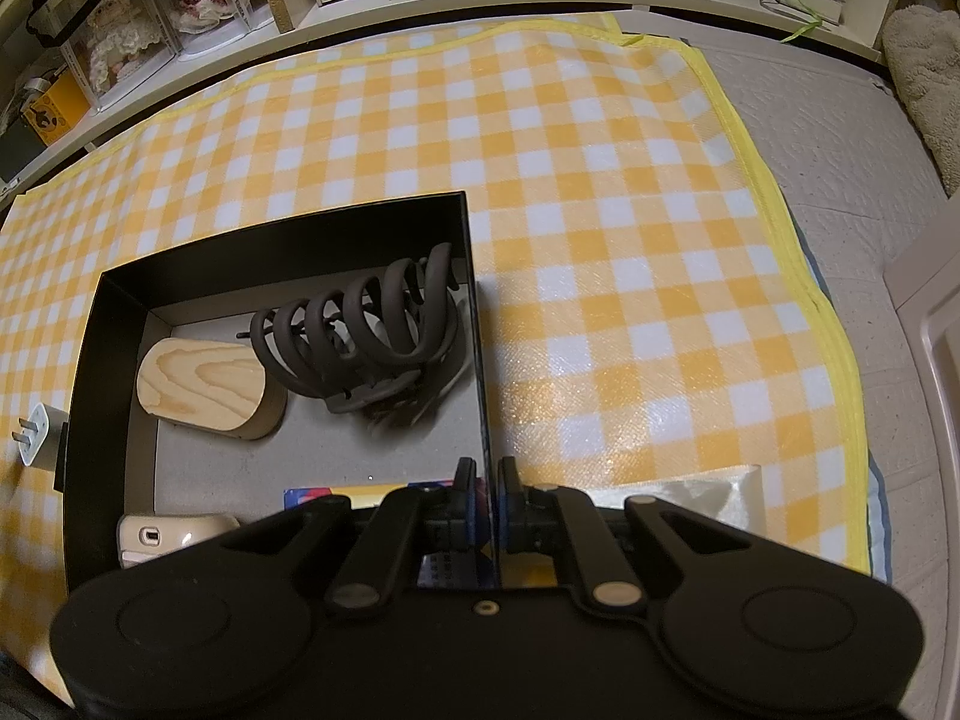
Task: Organize rigid objects
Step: 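Move the open left tool to the white plug charger and grasp it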
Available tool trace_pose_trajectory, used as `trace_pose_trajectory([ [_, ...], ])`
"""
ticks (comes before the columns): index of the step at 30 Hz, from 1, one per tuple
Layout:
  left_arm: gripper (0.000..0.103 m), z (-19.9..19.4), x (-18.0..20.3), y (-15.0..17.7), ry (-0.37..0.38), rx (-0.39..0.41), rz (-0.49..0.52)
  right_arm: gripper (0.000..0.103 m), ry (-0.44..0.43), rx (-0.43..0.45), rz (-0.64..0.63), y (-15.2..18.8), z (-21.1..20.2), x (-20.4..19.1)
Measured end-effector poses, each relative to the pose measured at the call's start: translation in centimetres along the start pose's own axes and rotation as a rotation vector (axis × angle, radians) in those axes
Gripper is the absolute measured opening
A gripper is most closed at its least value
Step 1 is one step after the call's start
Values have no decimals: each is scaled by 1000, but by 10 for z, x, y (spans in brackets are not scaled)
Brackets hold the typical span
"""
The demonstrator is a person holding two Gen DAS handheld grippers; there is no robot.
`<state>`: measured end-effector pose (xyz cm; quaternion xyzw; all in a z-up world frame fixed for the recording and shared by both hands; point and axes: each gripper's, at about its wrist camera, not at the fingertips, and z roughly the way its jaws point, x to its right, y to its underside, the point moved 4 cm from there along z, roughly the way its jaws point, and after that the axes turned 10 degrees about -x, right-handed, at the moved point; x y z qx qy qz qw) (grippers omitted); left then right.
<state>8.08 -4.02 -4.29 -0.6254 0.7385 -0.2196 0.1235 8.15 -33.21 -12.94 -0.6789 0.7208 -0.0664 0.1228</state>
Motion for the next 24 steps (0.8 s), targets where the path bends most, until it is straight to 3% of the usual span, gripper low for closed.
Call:
trace_pose_trajectory([
  [2, 100, 4, -7, 0, 6, -9, -10, 7, 1, 0, -1, 0, 0, 0],
  [6, 80, 16, -12, 2, 17, -58, 5, 7, -1, -2, 0, 1, 0, -1],
  [12, 54, 25, -4, 13, 2, -135, 229, 7, -3, -4, 1, 4, 2, -1],
  [16, 39, 35, -8, 25, -26, -181, 310, 7, 4, -4, -5, 4, 3, -1],
  [24, 35, 54, 0, 22, -42, -198, 441, 7, 5, -6, -4, 6, 5, 0],
])
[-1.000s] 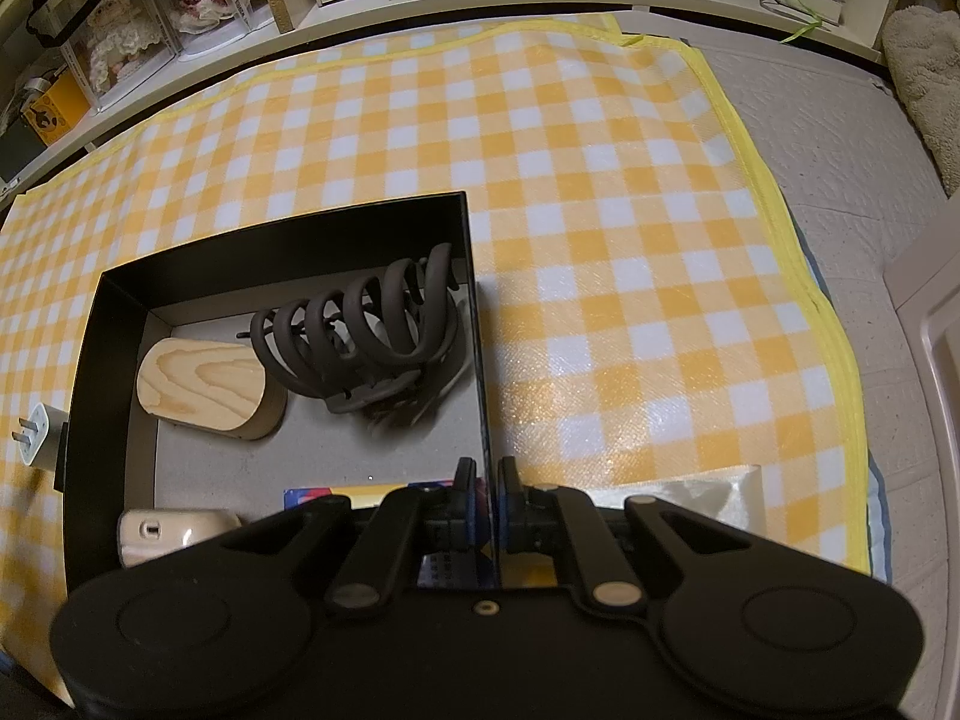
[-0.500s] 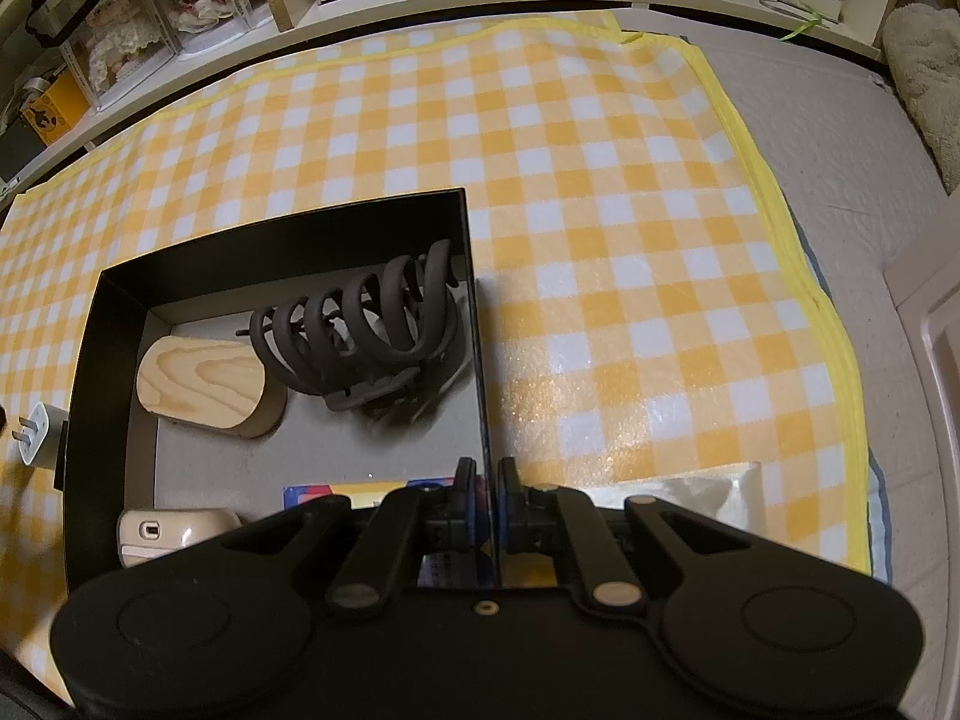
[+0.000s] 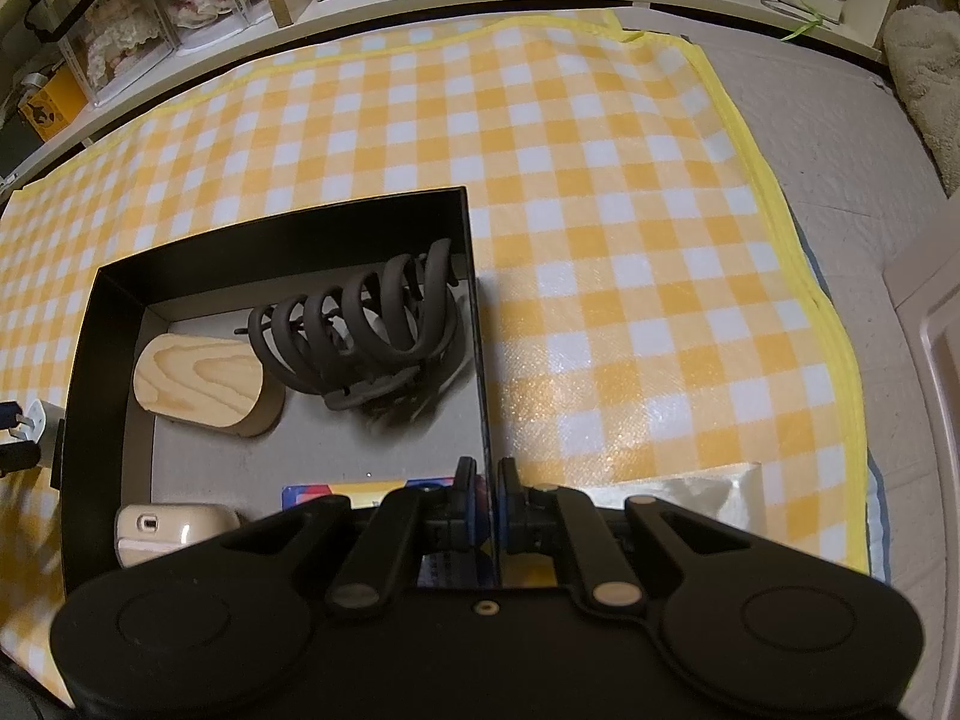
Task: Organize rigid objects
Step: 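Move the open left tool to the white plug charger and grasp it, then carry the white charger with the left tool into the black box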
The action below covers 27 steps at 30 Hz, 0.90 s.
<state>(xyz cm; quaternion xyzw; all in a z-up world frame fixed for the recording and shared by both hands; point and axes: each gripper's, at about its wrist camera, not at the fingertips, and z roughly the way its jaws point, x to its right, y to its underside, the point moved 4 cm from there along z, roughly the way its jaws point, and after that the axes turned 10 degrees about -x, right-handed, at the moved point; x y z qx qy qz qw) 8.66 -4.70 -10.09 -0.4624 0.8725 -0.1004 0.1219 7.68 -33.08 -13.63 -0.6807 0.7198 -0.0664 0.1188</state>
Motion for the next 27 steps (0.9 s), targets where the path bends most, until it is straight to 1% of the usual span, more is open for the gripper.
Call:
trace_pose_trajectory([
  [4, 35, 11, 6, -2, -9, -28, 37, 7, 0, 0, -1, 0, 0, 0],
  [5, 34, 13, 6, -3, -11, -35, 40, 7, 1, 0, -1, 0, 0, 0],
  [6, 31, 15, 6, -3, -14, -40, 38, 8, 1, 0, -1, 0, 0, 0],
  [8, 30, 17, 6, -4, -6, -44, 26, 8, 2, 0, -1, 2, 1, 0],
  [11, 29, 18, 3, -5, 7, -33, -15, 8, 0, -1, 0, 0, 1, 0],
  [17, 29, 13, -12, -3, 73, -21, -181, 8, 0, 0, 0, 0, 0, 0],
  [20, 28, 1, -21, -4, 92, 22, -252, 8, 2, -1, -2, 0, 0, 0],
  [22, 28, -13, -25, -5, 109, 85, -295, 8, 2, -1, -1, 0, 0, 0],
  [27, 28, -43, -33, -10, 202, 218, -416, 8, 2, -1, -1, 0, 0, 0],
])
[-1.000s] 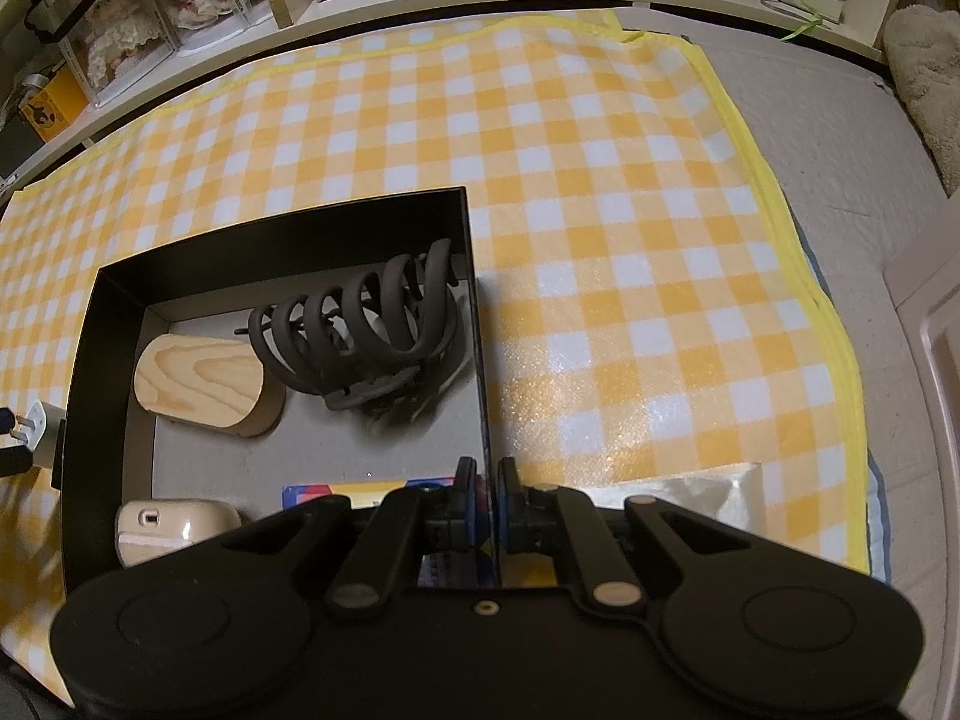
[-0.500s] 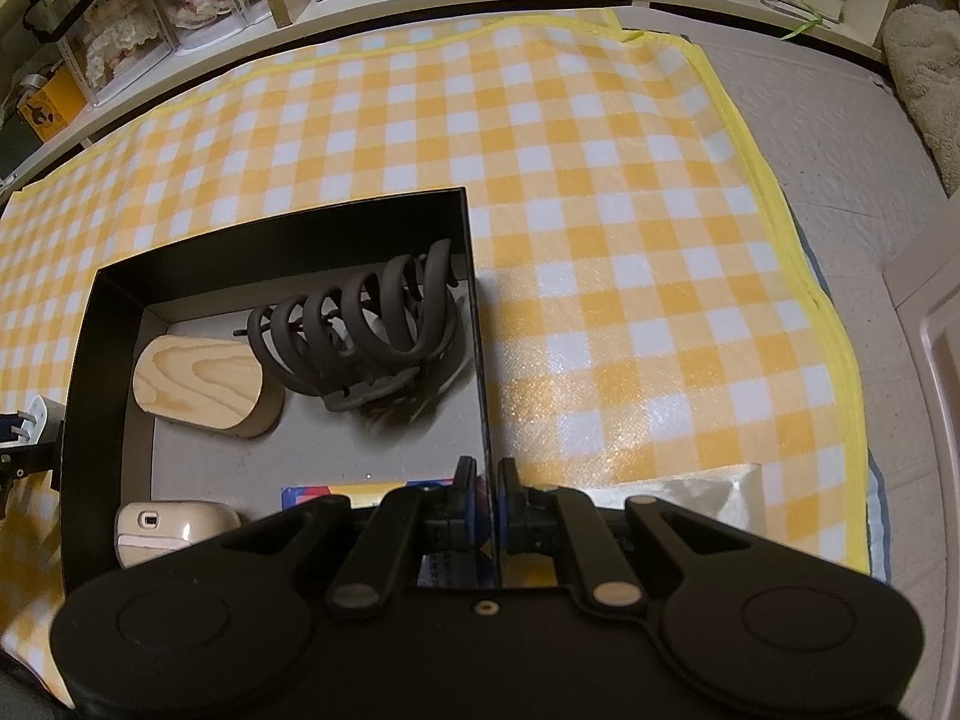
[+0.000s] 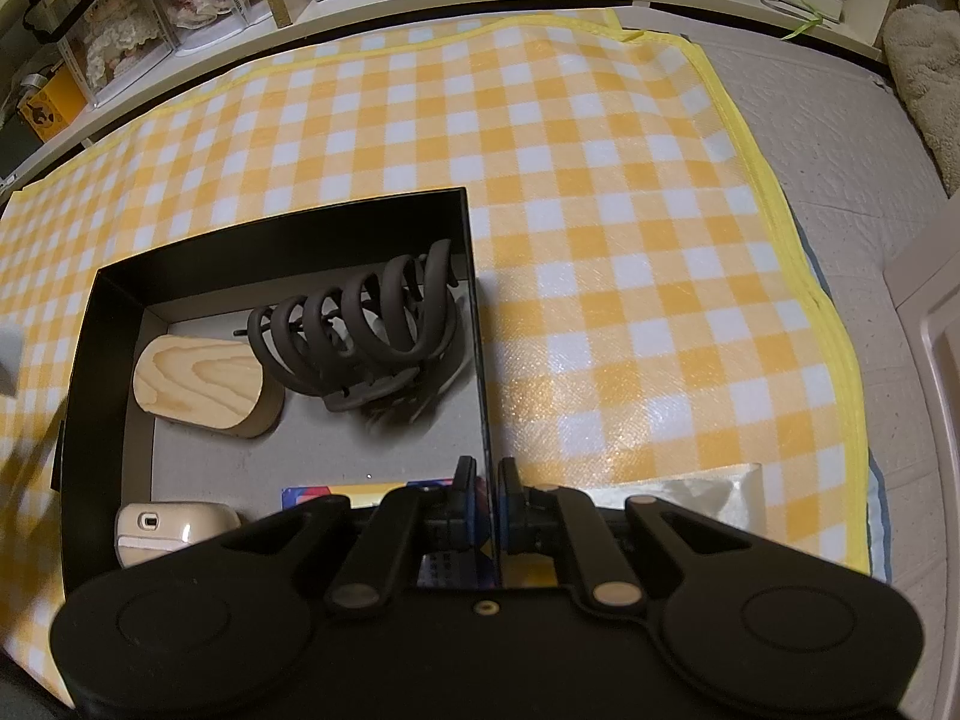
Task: Organize rigid objects
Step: 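Carry the white charger with the left tool into the black box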
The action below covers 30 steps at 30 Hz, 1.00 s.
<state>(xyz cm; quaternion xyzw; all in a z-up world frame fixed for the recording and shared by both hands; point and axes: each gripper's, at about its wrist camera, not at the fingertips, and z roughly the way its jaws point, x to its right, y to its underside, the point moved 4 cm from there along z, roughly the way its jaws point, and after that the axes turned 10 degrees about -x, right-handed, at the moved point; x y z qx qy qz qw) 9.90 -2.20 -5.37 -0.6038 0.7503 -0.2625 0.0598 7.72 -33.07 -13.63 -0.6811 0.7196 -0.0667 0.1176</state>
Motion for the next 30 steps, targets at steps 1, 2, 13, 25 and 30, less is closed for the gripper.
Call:
trace_pose_trajectory([
  [1, 28, -4, 2, -1, 23, 20, -22, 8, 0, 0, 0, 1, 0, 0],
  [2, 28, -6, 4, -2, 42, 32, -37, 8, 0, 0, 0, 0, 0, 0],
  [13, 28, 9, 80, 1, 61, 34, 139, 8, -2, 0, 2, 0, 0, 0],
  [25, 29, 68, 136, 24, -44, -68, 397, 8, 0, 0, 0, -1, 2, -2],
  [30, 29, 84, 138, 36, -61, -137, 415, 8, 1, -1, -1, 0, 2, -2],
])
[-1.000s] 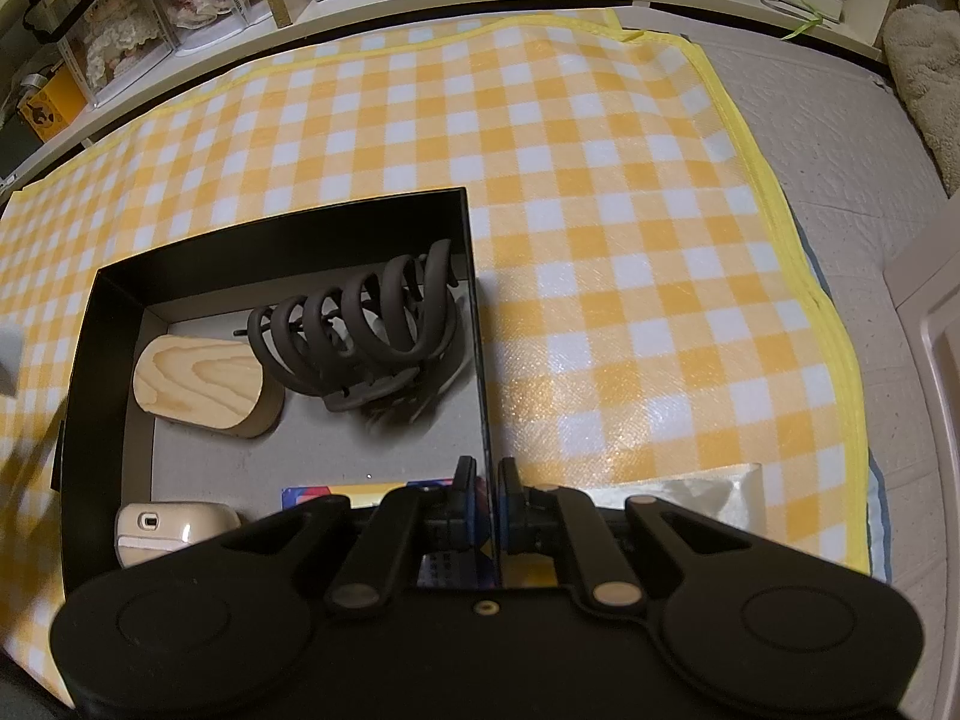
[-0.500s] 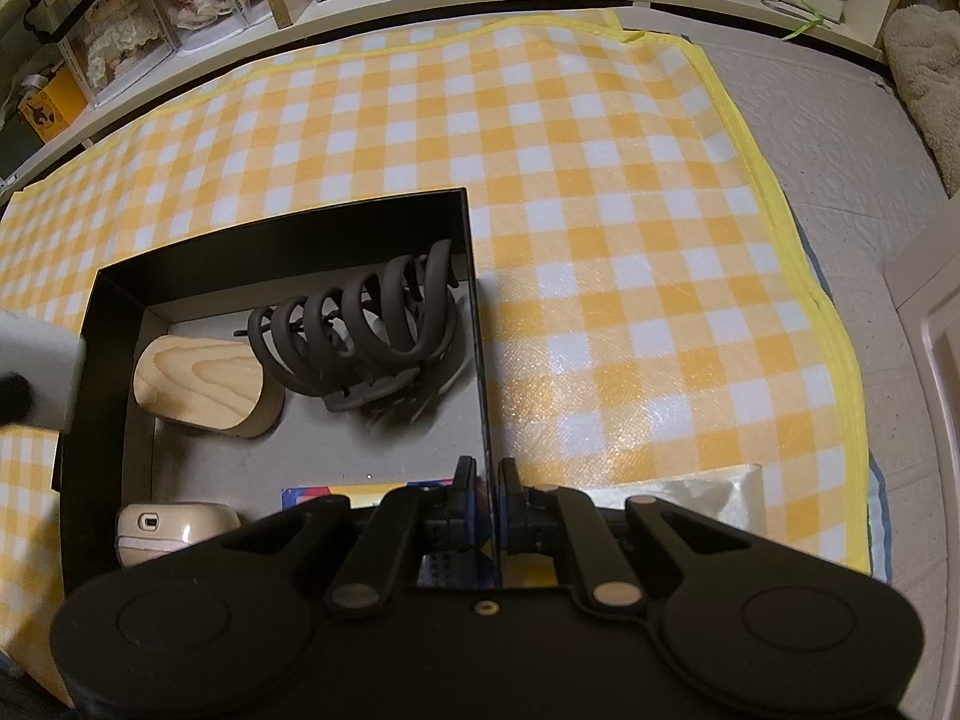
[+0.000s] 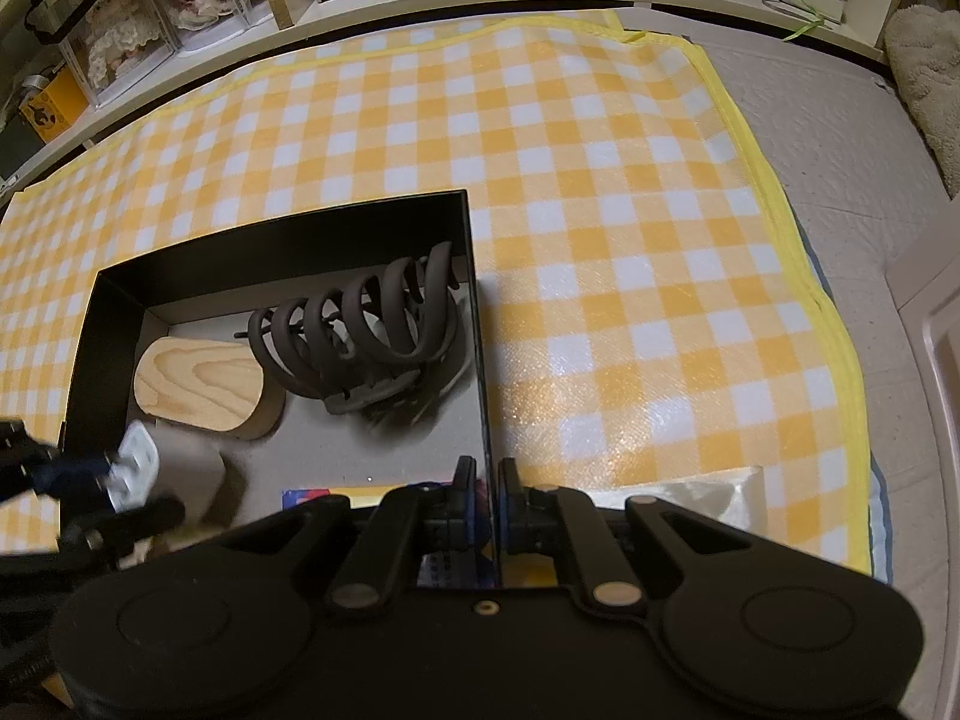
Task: Organize rigid objects
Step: 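Carry the white charger with the left tool into the black box, then open the left tool to release the charger inside the box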
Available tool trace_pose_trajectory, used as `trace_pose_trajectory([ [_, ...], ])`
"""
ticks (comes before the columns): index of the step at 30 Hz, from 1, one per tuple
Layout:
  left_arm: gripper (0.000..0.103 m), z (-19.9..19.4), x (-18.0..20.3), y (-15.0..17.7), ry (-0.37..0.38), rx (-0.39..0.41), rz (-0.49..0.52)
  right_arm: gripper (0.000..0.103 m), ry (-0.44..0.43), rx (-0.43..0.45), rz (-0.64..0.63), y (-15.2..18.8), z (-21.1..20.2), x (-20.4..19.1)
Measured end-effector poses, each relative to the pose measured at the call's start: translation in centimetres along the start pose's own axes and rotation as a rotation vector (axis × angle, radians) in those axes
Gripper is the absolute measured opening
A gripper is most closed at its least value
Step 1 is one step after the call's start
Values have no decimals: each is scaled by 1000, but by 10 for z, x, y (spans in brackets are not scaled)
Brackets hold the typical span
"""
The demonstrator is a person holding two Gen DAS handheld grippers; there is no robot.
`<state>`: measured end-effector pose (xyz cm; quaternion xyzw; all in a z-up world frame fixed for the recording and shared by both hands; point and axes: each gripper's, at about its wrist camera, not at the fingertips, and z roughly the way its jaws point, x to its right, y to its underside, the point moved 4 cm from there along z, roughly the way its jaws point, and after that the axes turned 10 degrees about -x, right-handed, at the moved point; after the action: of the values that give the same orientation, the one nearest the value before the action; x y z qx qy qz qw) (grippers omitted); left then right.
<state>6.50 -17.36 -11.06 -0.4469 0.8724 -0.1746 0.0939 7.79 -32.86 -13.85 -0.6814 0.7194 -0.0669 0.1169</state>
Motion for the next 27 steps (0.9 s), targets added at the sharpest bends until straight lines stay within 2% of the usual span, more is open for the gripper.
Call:
trace_pose_trajectory([
  [2, 28, 2, -1, 3, 61, -31, -33, 8, 0, 0, -1, 0, 0, 0],
  [5, 28, 3, -1, 2, 102, -38, -69, 8, -1, 0, -1, -2, 0, -1],
  [11, 28, 5, -8, -2, 230, -9, -171, 8, -1, 0, -2, -4, 1, -2],
  [16, 29, 5, -15, -2, 277, 15, -233, 8, -1, 0, -1, -4, 0, -1],
  [17, 29, 4, -17, -2, 276, 19, -243, 8, 0, 0, -2, -5, 0, -3],
  [18, 35, 3, -18, -2, 259, 25, -243, 8, -1, 0, 0, -5, 0, -2],
  [20, 54, -4, -17, -2, 185, 44, -207, 9, 0, -1, -1, -4, 1, -3],
  [21, 60, -10, -15, -2, 159, 61, -183, 9, -1, -1, -1, -5, 0, -2],
  [25, 60, -22, -17, 0, 106, 72, -153, 9, 1, 0, -2, -4, 0, -2],
  [27, 60, -24, -21, 0, 107, 74, -154, 9, -1, 0, -1, -5, 0, -2],
])
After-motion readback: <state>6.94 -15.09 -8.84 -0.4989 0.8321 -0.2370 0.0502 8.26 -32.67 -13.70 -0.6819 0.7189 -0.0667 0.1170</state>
